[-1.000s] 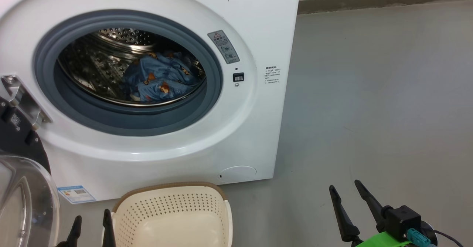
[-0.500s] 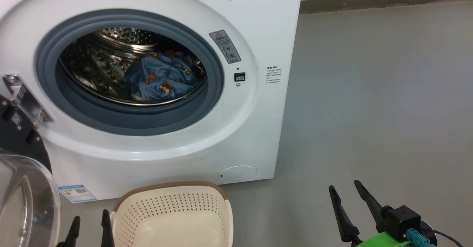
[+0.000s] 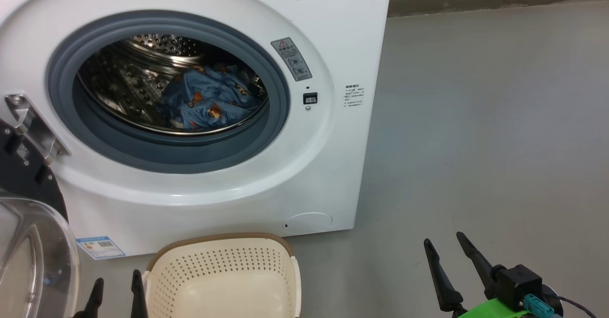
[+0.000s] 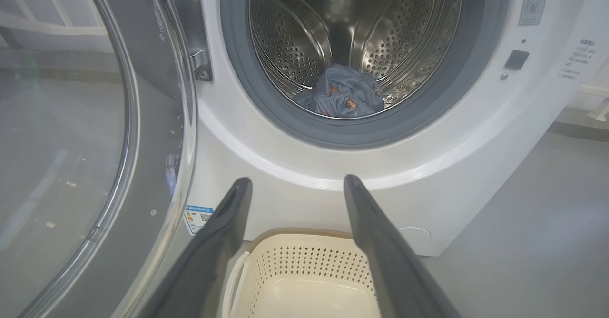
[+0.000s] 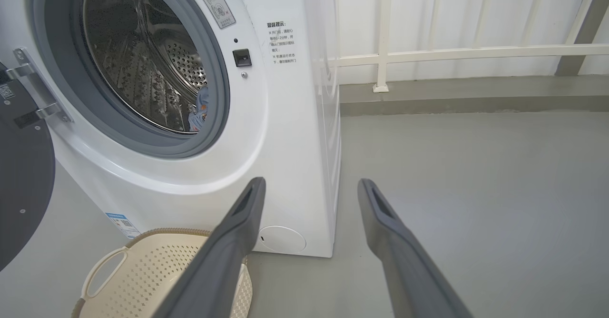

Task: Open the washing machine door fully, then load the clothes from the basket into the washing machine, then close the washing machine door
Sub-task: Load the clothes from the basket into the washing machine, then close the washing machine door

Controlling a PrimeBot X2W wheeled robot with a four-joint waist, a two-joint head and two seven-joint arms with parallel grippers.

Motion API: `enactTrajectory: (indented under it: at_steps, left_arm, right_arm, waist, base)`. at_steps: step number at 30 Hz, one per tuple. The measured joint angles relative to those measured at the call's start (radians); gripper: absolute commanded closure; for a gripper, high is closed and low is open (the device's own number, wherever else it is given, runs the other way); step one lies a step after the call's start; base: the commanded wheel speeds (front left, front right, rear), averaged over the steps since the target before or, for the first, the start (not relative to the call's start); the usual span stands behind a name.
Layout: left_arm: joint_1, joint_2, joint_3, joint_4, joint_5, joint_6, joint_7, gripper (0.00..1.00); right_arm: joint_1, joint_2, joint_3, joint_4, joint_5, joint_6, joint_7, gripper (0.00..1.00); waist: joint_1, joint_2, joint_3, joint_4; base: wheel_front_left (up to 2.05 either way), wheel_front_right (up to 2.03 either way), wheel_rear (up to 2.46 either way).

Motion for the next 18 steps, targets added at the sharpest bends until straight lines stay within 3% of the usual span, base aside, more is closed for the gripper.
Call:
enactTrajectory:
  at_steps: [18]
  left_arm:
    - [0.015,0.000,-0.012,-0.001,0.005,0.000,0.000,0.00]
  right_arm:
    - [-0.003,0.000,-0.005,0.016,-0.018,0.000,0.000,0.00]
  waist:
    - [0.0000,0.0000,-0.001,0.015]
  base:
    - [0.00,0.00,0.00]
